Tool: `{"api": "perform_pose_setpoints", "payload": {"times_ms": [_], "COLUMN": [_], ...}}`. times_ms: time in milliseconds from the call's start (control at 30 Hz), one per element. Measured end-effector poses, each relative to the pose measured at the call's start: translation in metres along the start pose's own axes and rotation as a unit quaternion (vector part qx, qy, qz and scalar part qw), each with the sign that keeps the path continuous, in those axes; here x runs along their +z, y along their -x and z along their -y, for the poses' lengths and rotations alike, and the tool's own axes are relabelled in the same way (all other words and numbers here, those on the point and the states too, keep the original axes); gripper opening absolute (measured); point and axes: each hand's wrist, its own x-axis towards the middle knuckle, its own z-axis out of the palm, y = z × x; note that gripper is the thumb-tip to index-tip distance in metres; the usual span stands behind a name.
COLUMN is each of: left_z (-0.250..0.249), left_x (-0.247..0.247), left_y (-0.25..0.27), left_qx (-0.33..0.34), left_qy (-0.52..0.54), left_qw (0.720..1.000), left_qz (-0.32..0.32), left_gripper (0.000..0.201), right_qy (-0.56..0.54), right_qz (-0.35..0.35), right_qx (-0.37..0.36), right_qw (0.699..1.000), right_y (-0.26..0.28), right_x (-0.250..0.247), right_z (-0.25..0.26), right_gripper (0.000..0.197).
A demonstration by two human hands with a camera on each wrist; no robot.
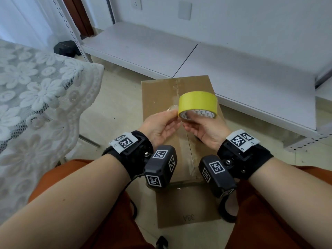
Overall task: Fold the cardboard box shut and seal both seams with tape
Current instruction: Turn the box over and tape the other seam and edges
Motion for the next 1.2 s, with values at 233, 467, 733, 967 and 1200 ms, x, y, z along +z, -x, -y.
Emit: {"api": "perform_pose_setpoints", "payload": {"times_ms": [233, 467, 733, 967, 1200], "left_z": [0.024, 0.051, 0.061, 0.081, 0.092], "left_x": [-0.012, -0.038, -0.067, -0.079, -0.08], "left_y": [0.013, 0.03, 0.043, 0.05, 0.062], "left_qx": [-0.039, -0.064, -0.061, -0.03, 0.056], "left_qy": [-0.015, -0.024, -0.014, -0.028, -0.058], "left_qw": [0.999, 0.998, 0.998, 0.998, 0.992], "left_qz": [-0.012, 0.011, 0.004, -0.049, -0.094], "left_gripper": [0.009, 0.007, 0.008, 0.018, 0.017], "right_qy": [-0.058, -0.134, -0.175, -0.124, -0.051], "right_qz": [0.002, -0.034, -0.065, -0.092, -0.125], "right_qx": [0.036, 0.069, 0.097, 0.063, 0.055], "right_qw": [0.998, 0.988, 0.978, 0.986, 0.989], "right_y": [0.01, 0.043, 0.06, 0.069, 0.074], "right_x": [-0.007, -0.012, -0.016, -0.022, -0.018], "right_z": [-0.018, -0.056, -0.068, -0.084, -0.089], "right_gripper": [0.029, 0.015, 0.012, 0.022, 0.004]}}
